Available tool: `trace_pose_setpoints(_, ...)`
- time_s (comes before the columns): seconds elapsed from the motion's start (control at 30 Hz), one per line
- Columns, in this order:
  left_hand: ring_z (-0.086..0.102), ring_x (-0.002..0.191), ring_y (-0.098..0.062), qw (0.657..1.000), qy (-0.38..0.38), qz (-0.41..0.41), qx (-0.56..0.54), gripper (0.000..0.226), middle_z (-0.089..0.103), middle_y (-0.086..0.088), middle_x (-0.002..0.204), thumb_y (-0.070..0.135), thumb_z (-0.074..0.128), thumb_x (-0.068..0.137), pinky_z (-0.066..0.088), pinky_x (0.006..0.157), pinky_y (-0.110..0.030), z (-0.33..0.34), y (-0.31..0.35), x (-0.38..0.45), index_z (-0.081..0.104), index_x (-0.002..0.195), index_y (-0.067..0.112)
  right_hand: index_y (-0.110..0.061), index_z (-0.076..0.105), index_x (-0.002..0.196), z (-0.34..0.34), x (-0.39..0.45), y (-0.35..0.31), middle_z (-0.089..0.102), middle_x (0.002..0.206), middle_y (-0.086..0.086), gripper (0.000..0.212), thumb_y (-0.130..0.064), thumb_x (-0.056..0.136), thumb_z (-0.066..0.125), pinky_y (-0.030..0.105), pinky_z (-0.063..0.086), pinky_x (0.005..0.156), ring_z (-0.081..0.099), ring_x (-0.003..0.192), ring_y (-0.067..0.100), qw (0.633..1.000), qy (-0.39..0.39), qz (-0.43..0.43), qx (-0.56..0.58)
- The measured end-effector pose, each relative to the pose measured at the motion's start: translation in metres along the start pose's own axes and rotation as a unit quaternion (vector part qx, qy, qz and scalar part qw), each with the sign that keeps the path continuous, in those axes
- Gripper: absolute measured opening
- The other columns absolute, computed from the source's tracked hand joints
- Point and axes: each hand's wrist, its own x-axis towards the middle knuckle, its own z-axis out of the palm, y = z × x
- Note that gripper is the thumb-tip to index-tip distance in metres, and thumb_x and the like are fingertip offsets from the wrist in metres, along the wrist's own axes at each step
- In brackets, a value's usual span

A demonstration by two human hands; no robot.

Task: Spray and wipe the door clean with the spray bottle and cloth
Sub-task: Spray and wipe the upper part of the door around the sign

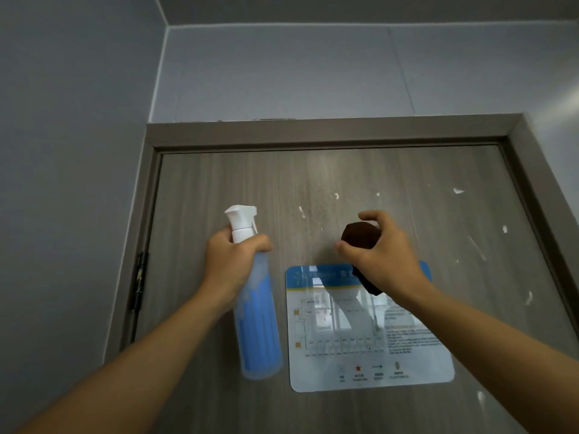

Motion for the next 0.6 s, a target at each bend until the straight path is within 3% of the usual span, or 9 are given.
trace_pose_setpoints(0.07,0.065,0.073,-0.032,1.0,-0.018,-0.013,0.002,0.039,0.065,-0.007,0.072,0.019,0.078,0.058,0.061,0.072,-0.059,-0.001,-0.004,0.01,0.067,0.092,0.002,-0.026,0.043,0.131,0.008,0.011,0.004,0.055,0.118,-0.003,0.07,-0.033,0.078,0.089,0.033,0.057,0.088,0.061,0.107,0.02,1.0,-0.009,-0.007,-0.024)
trace_pose_setpoints(0.17,0.066,0.072,-0.032,0.998,-0.054,-0.024,0.0,0.043,0.066,-0.007,0.076,0.017,0.078,0.059,0.061,0.066,-0.051,-0.001,-0.013,0.019,0.067,0.1,0.01,-0.024,0.043,0.126,0.023,0.024,0.012,0.052,0.119,-0.002,0.069,-0.039,0.078,0.089,0.038,0.057,0.089,0.056,0.107,0.02,0.99,-0.001,-0.069,-0.124)
trace_pose_setpoints(0.3,0.066,0.072,-0.034,0.998,-0.061,-0.024,-0.005,0.053,0.065,-0.014,0.084,0.016,0.078,0.059,0.058,0.058,-0.04,0.005,-0.02,0.028,0.064,0.109,0.006,-0.019,0.048,0.13,0.045,0.04,0.02,0.051,0.13,0.005,0.062,-0.04,0.083,0.084,0.039,0.053,0.092,0.049,0.117,0.025,0.956,0.031,-0.166,-0.24)
trace_pose_setpoints(0.47,0.064,0.064,-0.039,0.997,-0.067,-0.029,-0.03,0.052,0.063,-0.021,0.085,0.013,0.076,0.06,0.055,0.056,-0.039,0.013,-0.022,0.039,0.06,0.108,0.0,-0.022,0.055,0.139,0.066,0.052,0.027,0.039,0.154,0.011,0.064,-0.042,0.085,0.082,0.048,0.051,0.104,0.039,0.135,0.033,0.936,-0.009,-0.208,-0.286)
trace_pose_setpoints(0.53,0.064,0.061,-0.038,0.996,-0.066,-0.03,-0.044,0.054,0.062,-0.022,0.084,0.013,0.075,0.061,0.055,0.054,-0.039,0.015,-0.022,0.044,0.058,0.109,-0.002,-0.024,0.054,0.143,0.071,0.053,0.032,0.039,0.156,0.011,0.071,-0.055,0.084,0.077,0.051,0.049,0.105,0.039,0.135,0.035,0.93,-0.017,-0.215,-0.297)
trace_pose_setpoints(0.6,0.064,0.061,-0.037,0.996,-0.062,-0.032,-0.054,0.055,0.062,-0.022,0.085,0.012,0.076,0.062,0.056,0.055,-0.039,0.015,-0.023,0.048,0.057,0.111,-0.004,-0.029,0.048,0.147,0.071,0.049,0.039,0.038,0.156,0.008,0.077,-0.076,0.086,0.055,0.05,0.044,0.103,0.041,0.132,0.034,0.909,-0.018,-0.224,-0.352)
